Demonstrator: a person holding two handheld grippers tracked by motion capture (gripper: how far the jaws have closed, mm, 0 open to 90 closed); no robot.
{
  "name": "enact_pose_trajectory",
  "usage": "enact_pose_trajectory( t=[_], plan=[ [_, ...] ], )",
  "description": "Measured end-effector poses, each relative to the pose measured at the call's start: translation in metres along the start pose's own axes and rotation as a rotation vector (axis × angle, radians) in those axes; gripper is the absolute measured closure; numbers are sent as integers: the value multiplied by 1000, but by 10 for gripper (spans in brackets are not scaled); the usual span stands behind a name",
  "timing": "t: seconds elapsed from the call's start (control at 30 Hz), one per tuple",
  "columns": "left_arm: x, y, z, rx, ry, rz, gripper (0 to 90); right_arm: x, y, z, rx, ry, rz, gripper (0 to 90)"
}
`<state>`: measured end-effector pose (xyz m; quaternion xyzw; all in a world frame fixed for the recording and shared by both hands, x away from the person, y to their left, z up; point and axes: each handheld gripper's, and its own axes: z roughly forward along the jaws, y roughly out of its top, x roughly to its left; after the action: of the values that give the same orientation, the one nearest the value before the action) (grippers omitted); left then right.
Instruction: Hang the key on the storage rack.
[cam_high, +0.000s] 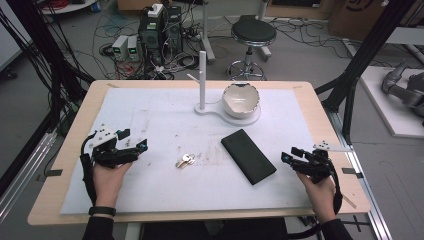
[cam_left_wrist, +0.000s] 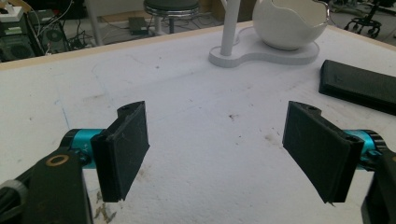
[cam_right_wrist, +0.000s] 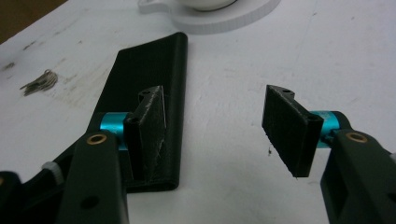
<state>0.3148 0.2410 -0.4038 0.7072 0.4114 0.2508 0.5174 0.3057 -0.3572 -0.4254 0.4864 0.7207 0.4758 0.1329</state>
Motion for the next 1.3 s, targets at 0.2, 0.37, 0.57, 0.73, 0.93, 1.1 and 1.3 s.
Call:
enact_pose_trajectory(
  t=[0.2, 0.37, 0.57, 0.73, 0.93, 1.1, 1.3],
  plan=[
    [-3, 1, 4, 5, -22, 4, 226, 4, -3, 7, 38, 22, -16, 417],
    [-10, 3, 7, 11, -64, 14, 244, 2, -1, 7, 30, 9, -24, 410],
    [-22, 2, 18, 29, -138, 12, 303, -1, 0, 6, 16, -4, -23, 396],
    [-34, 2, 30, 48, -199, 27, 311, -5, 1, 6, 13, -23, -31, 373],
    [-45, 1, 45, 70, -247, 36, 313, -11, 1, 5, 3, -37, -22, 364],
    [-54, 0, 58, 87, -242, 40, 379, -14, 1, 4, 3, -55, -29, 356],
    [-66, -2, 75, 139, -268, 50, 465, -16, 1, 3, -1, -60, -27, 352]
  ],
)
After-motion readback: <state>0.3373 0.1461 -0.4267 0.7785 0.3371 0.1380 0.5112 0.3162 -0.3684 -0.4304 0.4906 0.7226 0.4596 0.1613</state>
